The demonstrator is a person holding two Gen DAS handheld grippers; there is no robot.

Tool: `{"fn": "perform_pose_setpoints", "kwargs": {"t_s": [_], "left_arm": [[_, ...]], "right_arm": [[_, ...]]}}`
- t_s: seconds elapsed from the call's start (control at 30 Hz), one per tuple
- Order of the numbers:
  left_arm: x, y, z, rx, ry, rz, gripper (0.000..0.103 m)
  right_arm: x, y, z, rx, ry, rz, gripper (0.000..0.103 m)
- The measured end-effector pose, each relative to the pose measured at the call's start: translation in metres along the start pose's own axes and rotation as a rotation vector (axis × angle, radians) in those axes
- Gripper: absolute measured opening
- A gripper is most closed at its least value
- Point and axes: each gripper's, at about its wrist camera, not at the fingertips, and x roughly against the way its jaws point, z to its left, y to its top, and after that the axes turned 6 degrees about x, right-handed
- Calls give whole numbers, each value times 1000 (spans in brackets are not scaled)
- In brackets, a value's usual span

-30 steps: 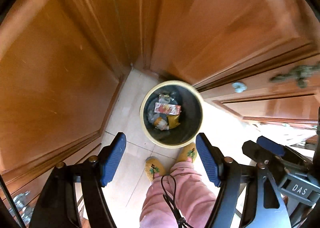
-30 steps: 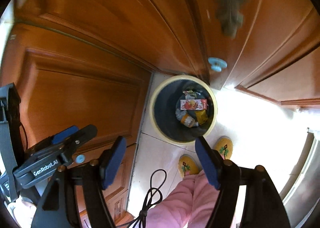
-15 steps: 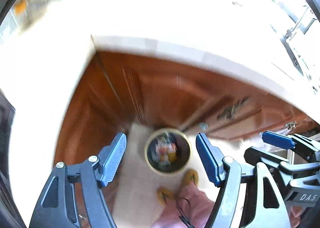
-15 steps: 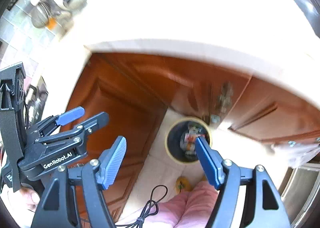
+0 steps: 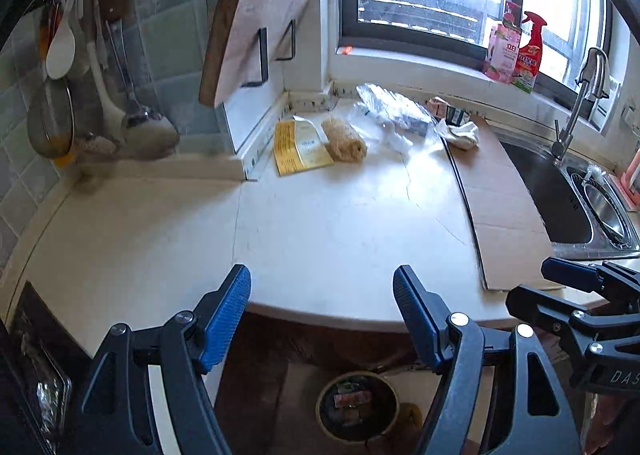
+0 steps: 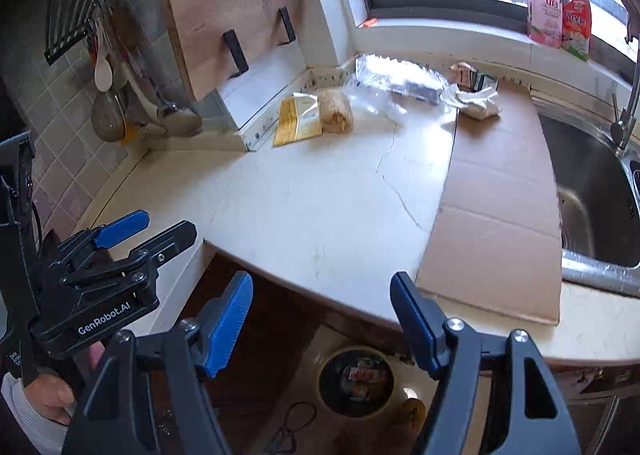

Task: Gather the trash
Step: 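Raise both grippers back toward the counter trash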

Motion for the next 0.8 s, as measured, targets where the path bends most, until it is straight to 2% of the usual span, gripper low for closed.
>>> {"fn": "perform_pose_setpoints", "kwargs": {"t_s": [0.1,0.3,0.43,0.63,0.8], "left_arm": [[-8,25,-1,1,20,-25,72],[-56,66,-10,-13,70,1,72],[-101,90,-16,-22,110,56,72],[-164,121,-26,-54,211,133,68],[-200,133,-26,-47,266,184,68]], "right_arm": [[-3,28,-12,-1,5,-25,72],[-36,94,-38,20,37,-25,72],[-76,140,-58,30,70,11,72],[-150,199,-86,2,139,73,72],[-220,222,-98,-37,195,169,72]]}}
